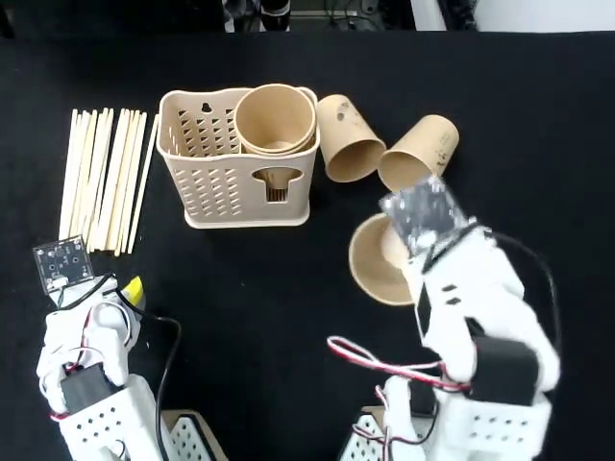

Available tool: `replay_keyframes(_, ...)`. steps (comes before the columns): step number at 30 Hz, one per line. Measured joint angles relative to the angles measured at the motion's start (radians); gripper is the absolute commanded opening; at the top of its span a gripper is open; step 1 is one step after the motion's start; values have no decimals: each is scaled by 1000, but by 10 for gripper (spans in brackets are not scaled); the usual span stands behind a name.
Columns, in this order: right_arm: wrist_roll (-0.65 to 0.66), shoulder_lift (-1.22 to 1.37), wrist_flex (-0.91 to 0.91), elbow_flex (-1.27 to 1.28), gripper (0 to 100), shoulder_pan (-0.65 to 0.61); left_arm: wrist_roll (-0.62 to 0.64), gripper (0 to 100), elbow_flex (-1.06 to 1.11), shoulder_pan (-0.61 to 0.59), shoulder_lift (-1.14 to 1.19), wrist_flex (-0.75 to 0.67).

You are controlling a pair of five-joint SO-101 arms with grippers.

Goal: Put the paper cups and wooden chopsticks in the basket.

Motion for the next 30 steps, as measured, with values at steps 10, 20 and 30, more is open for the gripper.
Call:
replay_keyframes(10, -322, 493, 98, -628, 11, -226, 0, 296, 0, 0, 0, 0)
replay_keyframes(20, -394, 836, 66, -1103, 11, -431, 0, 296, 0, 0, 0, 0)
replay_keyframes(30, -394, 1217, 29, -1267, 12, -431, 0, 296, 0, 0, 0, 0)
